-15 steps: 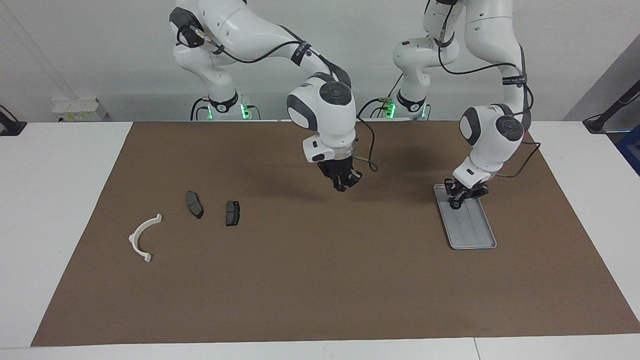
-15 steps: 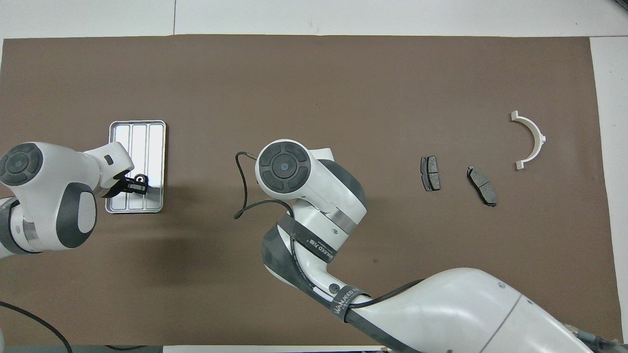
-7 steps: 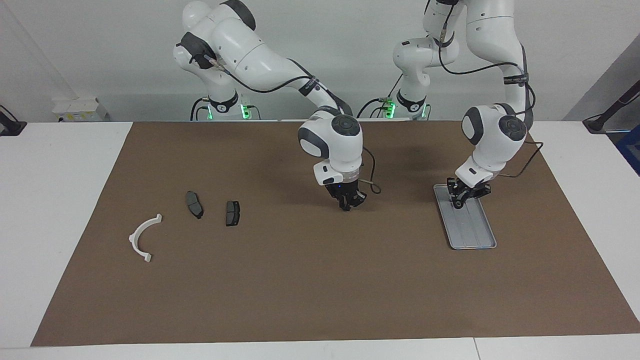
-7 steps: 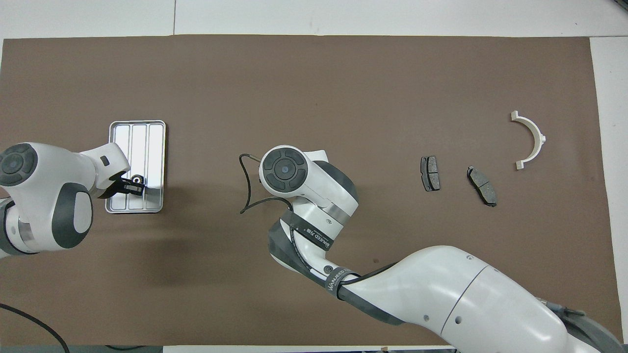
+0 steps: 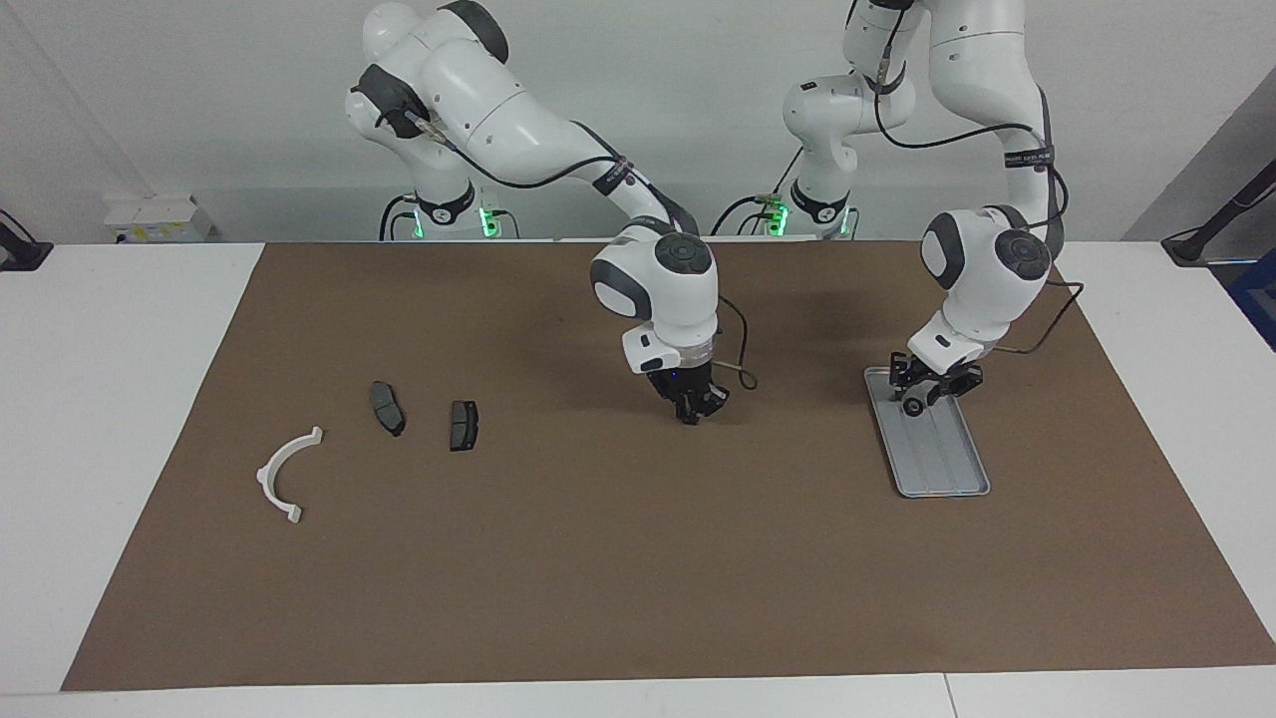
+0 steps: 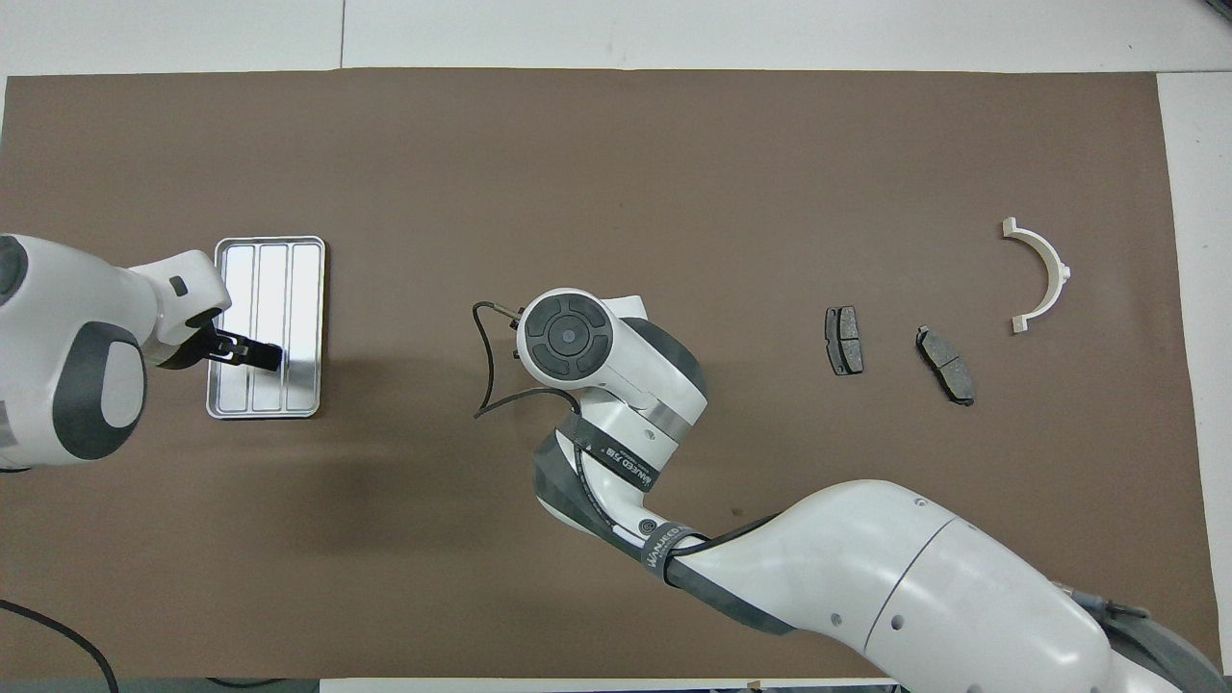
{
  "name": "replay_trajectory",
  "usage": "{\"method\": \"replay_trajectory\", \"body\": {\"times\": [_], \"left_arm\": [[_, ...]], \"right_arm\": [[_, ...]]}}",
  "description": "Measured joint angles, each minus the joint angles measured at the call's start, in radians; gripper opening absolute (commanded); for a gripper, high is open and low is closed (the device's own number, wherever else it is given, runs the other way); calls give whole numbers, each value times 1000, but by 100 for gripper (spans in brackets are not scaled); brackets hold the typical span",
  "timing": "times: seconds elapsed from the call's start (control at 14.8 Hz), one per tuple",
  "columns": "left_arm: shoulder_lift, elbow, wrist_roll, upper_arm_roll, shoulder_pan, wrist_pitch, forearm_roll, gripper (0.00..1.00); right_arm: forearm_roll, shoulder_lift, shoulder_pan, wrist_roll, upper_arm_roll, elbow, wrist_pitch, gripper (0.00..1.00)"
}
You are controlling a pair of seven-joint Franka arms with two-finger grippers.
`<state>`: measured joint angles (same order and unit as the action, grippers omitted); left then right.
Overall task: Pick bearing gear from pile to tray
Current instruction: 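Lower the bearing into the tray while the right gripper carries the gear, then release the gear at center while the left gripper grasps it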
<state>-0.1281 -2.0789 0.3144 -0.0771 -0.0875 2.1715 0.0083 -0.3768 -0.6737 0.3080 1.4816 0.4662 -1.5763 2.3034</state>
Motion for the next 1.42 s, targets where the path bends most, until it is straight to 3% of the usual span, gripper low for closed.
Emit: {"method": "replay_trajectory", "body": {"times": [0.13,0.2,0.54,0.88,1.15,1.42], "left_arm": [[7,119,-10,-2,2,-99,0,100],[9,158,-38,-5,6,-123,0,100],[3,196,-364,-15,133,-115,-1,100],[-47,153,-696,-18,307,31,0,100],[-83,162,-809,-17,379,45,1,100],[-182,232,-1063,-18,512,50,77,100]], "right_arm": [[0,0,0,0,0,0,0,88],[0,0,-1,1,-3,0,-1,100],[0,1,-20,2,-7,54,-97,100],[6,26,-86,-14,-2,183,-253,100],[69,86,-163,-204,0,199,-325,100],[84,137,-260,-513,0,200,-400,100]]}}
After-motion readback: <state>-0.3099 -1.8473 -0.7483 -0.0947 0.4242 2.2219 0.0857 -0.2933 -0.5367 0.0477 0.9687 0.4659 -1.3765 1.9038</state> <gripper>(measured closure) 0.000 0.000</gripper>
